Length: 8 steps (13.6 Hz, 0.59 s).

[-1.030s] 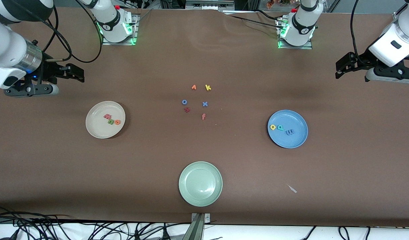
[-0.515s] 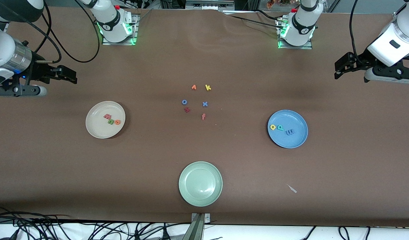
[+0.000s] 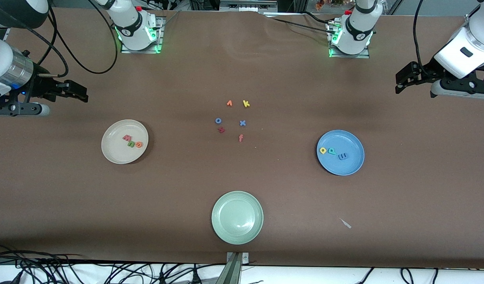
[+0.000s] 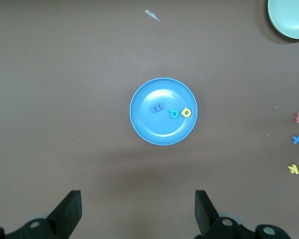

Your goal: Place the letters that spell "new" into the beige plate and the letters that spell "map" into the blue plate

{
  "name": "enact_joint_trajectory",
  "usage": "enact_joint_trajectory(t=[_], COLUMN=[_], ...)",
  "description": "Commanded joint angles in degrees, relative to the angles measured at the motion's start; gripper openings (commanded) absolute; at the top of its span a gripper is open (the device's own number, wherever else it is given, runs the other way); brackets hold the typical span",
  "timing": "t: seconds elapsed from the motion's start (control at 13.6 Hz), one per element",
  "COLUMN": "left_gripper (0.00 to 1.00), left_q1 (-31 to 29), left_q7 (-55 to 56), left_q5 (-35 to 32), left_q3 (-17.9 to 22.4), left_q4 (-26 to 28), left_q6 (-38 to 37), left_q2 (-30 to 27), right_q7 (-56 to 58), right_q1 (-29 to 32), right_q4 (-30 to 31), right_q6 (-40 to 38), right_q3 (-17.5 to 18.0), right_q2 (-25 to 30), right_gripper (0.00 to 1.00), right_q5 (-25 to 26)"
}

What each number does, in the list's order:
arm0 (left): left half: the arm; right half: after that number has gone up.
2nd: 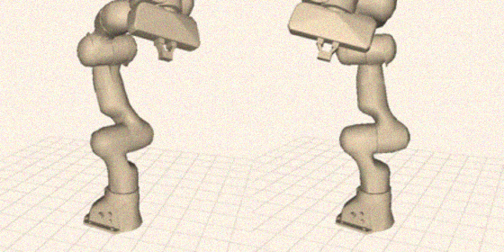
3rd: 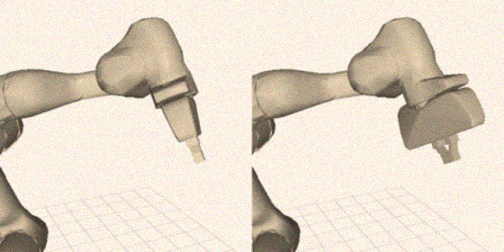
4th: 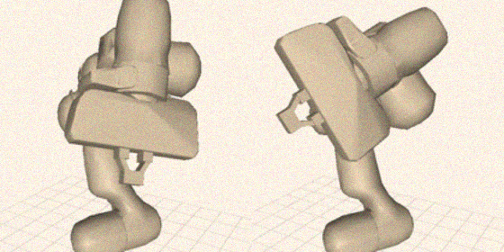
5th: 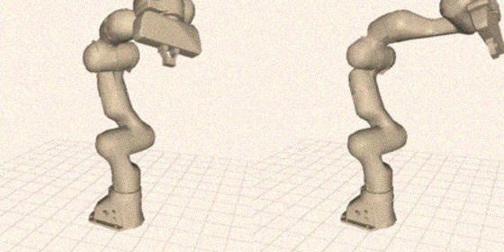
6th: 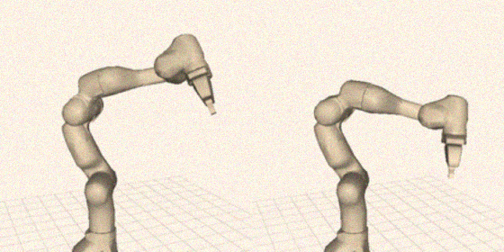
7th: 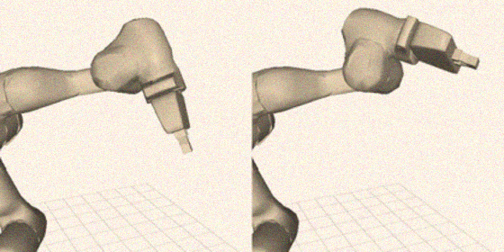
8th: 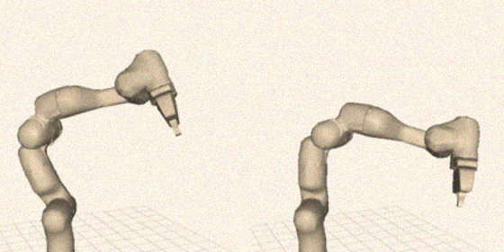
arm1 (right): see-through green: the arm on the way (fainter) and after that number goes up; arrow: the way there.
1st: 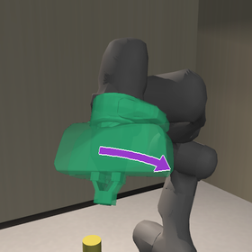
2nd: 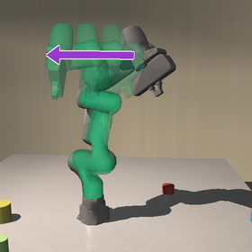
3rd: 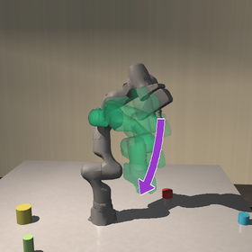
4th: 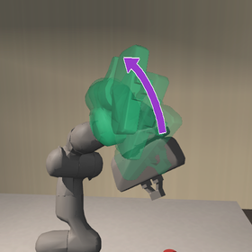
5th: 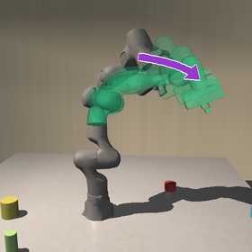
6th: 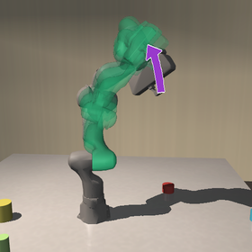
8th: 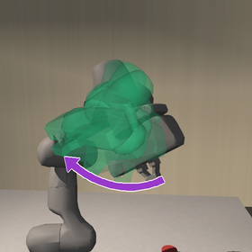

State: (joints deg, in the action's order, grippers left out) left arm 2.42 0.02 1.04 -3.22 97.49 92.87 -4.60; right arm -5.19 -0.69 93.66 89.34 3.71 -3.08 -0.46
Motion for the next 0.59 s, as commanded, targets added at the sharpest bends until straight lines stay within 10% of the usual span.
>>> enact_joint_trajectory(t=[0.0, 0.51], left_gripper=[1.00, 1.00], left_q1=[0.0, 0.0], left_q7=[-0.7, -0.7], left_q5=[-1.1, -1.1], left_q3=[-0.5, -0.6], left_q4=[-1.6, -1.6], left_q6=[-0.2, -0.2], left_q2=[0.9, 0.9], right_q7=[0.1, 0.2], right_q1=[1.7, 1.6], right_q4=[1.4, 1.4], right_q6=[0.8, 3.8], right_q3=[1.0, 1.0], right_q2=[1.0, 0.4], right_gripper=[1.00, 1.00], right_q5=[0.4, 0.5])
